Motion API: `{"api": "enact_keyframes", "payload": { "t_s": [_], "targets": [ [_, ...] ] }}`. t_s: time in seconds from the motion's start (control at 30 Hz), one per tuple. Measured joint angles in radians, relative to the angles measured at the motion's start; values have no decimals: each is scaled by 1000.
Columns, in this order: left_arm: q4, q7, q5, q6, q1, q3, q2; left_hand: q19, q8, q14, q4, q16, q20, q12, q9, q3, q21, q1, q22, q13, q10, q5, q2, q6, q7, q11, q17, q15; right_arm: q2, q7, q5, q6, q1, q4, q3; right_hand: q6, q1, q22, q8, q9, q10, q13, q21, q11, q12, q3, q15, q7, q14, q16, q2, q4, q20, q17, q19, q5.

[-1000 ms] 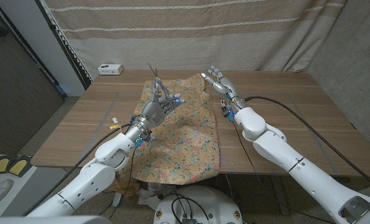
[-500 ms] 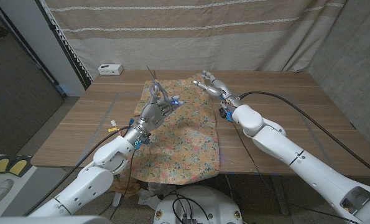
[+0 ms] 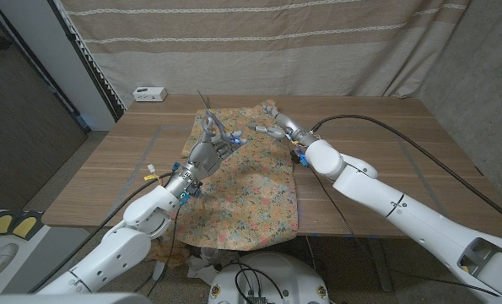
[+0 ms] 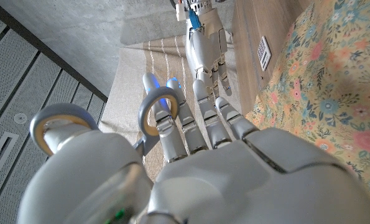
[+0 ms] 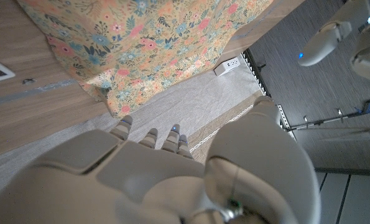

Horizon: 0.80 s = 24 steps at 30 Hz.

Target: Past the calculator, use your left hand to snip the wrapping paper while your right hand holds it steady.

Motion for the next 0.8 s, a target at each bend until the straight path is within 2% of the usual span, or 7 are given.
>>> {"api": "enact_keyframes", "payload": {
  "t_s": [0.07,0.17,0.43,0.67,0.8],
  "targets": [
    [-3,3,2,5,2,-2,4,0,0,0,-3,0,0,0,0,-3,0,0,0,0,0,3,0,0,0,0,0,0,-3,8,-20,-19,10,-9,-17,-6,0,0,0,0,-11,0,0,12,-5,-4,4,6,4,0,0,-3,4,0,-4,0],
    [-10,6,3,9,6,-7,11,0,0,0,-3,-8,0,0,0,-3,0,0,0,0,0,7,0,0,0,0,0,0,-9,23,-64,-60,25,-23,-43,-16,-11,0,0,2,-19,0,0,45,-5,-12,13,9,2,0,-11,5,4,0,-4,0],
    [-34,36,17,32,19,-20,34,-4,0,0,-7,-8,4,0,0,1,0,0,0,0,0,7,0,4,4,0,-5,0,-13,61,-126,-125,52,-38,-85,-34,-19,0,0,3,-26,0,-5,55,-5,-16,30,5,1,0,-19,9,7,0,-7,0],
    [-60,56,27,54,30,-39,62,-4,2,0,-7,-8,4,7,0,1,0,4,0,0,0,7,4,4,4,0,-5,0,-10,96,-190,-176,72,-39,-120,-39,-40,0,0,3,-12,0,-5,113,-1,-26,42,11,2,0,-26,19,15,0,-8,0],
    [-70,63,31,66,32,-45,71,-4,3,9,-7,-8,4,7,0,1,0,8,0,-5,0,7,0,4,4,0,-5,-2,-7,115,-217,-198,83,-39,-138,-45,-53,0,0,3,-1,0,-5,127,7,-30,48,16,2,0,-29,23,16,0,-9,-4]
  ]
}}
